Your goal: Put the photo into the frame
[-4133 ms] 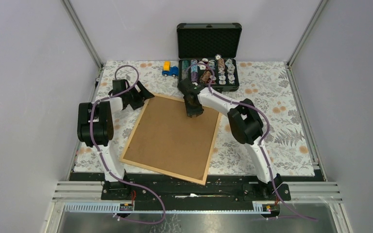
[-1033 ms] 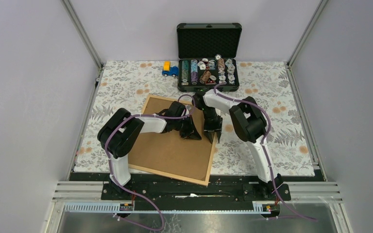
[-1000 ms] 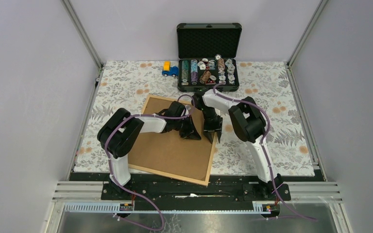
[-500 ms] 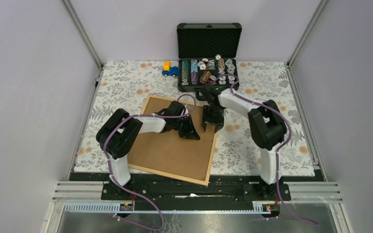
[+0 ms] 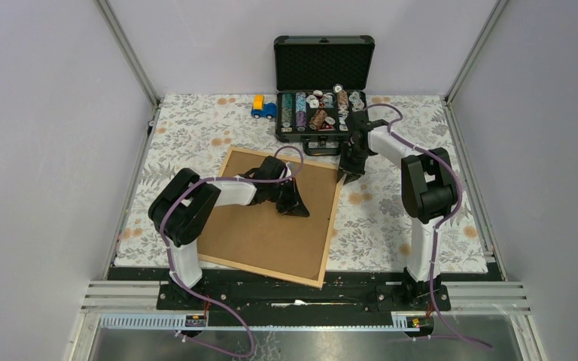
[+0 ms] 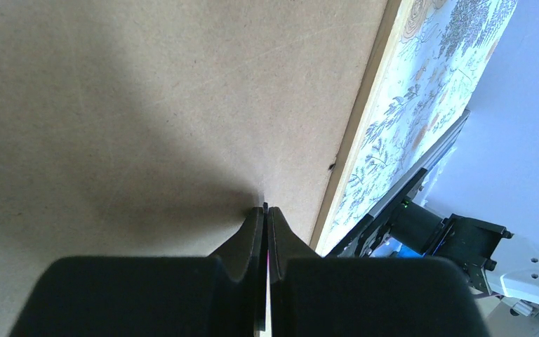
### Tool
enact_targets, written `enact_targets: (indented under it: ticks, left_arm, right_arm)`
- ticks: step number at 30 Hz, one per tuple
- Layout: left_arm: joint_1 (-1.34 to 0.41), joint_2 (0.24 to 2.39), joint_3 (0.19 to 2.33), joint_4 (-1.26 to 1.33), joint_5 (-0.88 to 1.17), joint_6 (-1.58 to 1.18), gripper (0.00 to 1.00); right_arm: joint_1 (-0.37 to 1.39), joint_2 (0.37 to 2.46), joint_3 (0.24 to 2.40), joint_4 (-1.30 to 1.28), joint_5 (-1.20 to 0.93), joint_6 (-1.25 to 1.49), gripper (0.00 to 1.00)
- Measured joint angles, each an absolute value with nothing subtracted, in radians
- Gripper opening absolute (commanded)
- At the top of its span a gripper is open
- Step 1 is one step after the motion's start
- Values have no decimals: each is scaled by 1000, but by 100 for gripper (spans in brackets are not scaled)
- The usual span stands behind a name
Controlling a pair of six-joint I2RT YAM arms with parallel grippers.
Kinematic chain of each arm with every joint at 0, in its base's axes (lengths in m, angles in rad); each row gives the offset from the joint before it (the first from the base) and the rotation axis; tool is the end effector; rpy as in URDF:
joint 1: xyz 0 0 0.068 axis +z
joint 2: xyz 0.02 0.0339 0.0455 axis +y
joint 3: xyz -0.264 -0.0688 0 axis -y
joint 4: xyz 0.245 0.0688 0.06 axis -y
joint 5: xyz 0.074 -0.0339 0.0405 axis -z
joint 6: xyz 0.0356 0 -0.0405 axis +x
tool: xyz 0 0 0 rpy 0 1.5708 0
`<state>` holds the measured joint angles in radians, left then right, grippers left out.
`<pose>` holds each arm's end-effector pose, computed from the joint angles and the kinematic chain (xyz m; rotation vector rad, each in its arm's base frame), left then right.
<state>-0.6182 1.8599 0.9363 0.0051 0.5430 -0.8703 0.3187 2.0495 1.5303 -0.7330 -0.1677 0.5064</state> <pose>0.2780 -0.2203 0.1242 -0.0895 2.7816 -1.2022 0.3953 0.1367 0.1747 0.2319 2.8798 0.4085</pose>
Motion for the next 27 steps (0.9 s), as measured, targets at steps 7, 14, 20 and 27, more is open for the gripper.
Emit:
enact_targets:
  ticks: [7,14,20,27]
  left_arm:
    - [-618,1860,937,4,543,-868,1]
    - [-617,1860,941,-6,545,-864,0]
    - [-616,1860,941,-6,545,-863,0]
    - [-616,1860,941,-6,545,-863,0]
  right_arm:
    - [316,2054,1462,-690,-230,490,31]
    - [310,2038,1420,-648,-258,492,31]
    - [310,2010,1381,-615,-258,493,31]
    - [310,1994,1353,-619,-291,490,30]
